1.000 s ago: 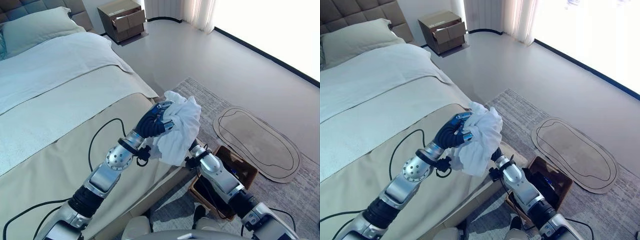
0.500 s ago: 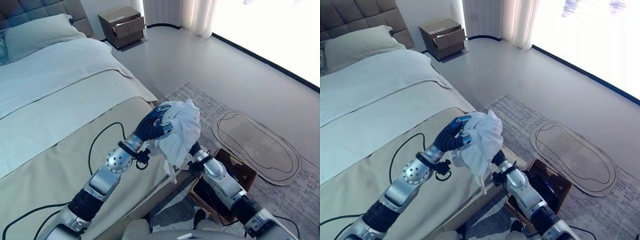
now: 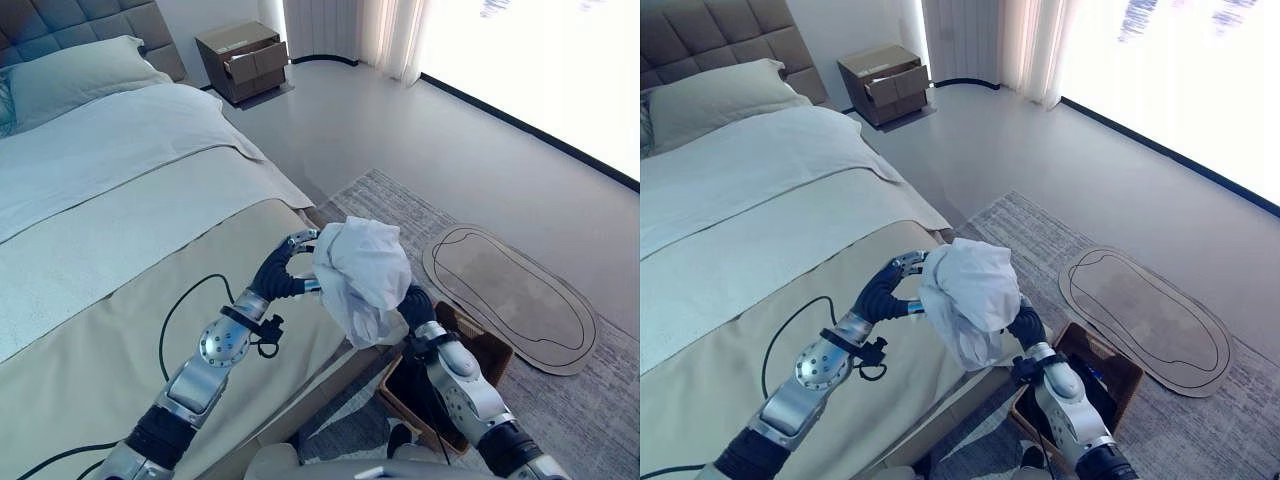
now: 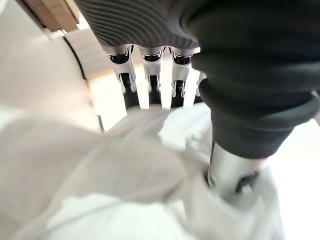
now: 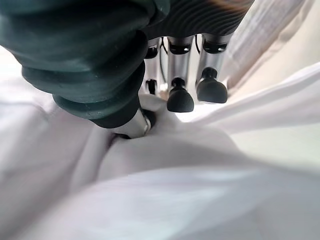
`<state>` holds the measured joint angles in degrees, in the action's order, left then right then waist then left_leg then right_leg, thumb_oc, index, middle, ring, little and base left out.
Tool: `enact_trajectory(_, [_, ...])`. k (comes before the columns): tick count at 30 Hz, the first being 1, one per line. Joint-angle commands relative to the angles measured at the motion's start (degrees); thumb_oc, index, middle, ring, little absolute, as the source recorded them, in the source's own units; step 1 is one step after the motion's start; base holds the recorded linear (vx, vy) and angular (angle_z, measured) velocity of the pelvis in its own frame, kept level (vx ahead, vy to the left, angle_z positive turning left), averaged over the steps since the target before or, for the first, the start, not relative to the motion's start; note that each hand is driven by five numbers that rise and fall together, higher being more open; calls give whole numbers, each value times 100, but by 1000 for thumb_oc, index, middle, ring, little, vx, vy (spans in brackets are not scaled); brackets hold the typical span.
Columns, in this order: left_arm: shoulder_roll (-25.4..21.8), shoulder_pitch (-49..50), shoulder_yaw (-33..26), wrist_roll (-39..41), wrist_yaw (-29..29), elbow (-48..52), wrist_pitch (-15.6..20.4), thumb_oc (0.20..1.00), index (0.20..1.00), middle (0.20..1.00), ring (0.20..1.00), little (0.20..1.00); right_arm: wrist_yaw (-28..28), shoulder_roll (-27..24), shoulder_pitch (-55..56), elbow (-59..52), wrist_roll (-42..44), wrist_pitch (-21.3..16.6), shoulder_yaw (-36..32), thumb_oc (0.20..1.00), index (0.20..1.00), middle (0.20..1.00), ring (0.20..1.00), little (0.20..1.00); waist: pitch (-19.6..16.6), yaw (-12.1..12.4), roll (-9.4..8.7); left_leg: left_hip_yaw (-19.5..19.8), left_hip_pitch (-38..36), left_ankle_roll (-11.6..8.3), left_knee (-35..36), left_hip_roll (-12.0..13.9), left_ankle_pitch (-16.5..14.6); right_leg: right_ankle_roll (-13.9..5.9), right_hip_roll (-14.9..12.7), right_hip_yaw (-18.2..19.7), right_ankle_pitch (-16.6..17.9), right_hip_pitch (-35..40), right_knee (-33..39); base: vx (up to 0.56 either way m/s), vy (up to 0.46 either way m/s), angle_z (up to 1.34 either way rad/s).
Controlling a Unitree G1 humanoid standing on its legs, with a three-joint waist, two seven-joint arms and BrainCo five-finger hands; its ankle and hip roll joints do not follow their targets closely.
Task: Pick up clothes into the bucket
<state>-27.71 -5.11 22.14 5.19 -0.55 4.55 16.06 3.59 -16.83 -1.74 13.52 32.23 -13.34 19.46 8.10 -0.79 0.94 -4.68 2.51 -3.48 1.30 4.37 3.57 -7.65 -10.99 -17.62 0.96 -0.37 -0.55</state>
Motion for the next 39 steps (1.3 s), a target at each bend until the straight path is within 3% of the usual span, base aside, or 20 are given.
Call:
enact_trajectory(1, [-85, -210, -192, -254, -133, -58, 399, 1000, 1000, 1000, 1000, 1000, 84, 199, -162, -725, 469, -507, -216, 200, 200, 200, 200, 200, -104, -100, -319, 173, 140, -24, -217, 160, -283, -452, -515, -27, 437, -81, -61, 0, 0, 0])
enact_trajectory(13, [-39, 158, -196, -535, -158, -779, 286, 1000, 1000, 1000, 1000, 1000, 152, 380, -22, -850, 1409, -618, -486, 200, 200, 200, 200, 200, -108, -169, -332, 113, 144, -23, -207, 149, -289, -461, -522, 35, 455, -140, -76, -1, 1, -1])
enact_trajectory(24, [-32, 909, -877, -213, -137, -982, 379, 1000, 1000, 1000, 1000, 1000, -289, 423, 407, -929, 1742, -1162, -2233, 200, 200, 200, 200, 200, -169, -265, -354, 65, 104, -6, -219, 151, -354, -489, -530, 65, 465, -118, -56, 7, 2, -4])
enact_trajectory(39, [198, 973, -1260, 562, -68, -794, 527, 1000, 1000, 1000, 1000, 1000, -915, 254, 408, -593, 1488, -1563, -3425, 200, 200, 200, 200, 200, -195, -444, -380, -64, 75, 1, -283, 184, -440, -484, -492, 228, 451, -200, -66, 0, -5, -5])
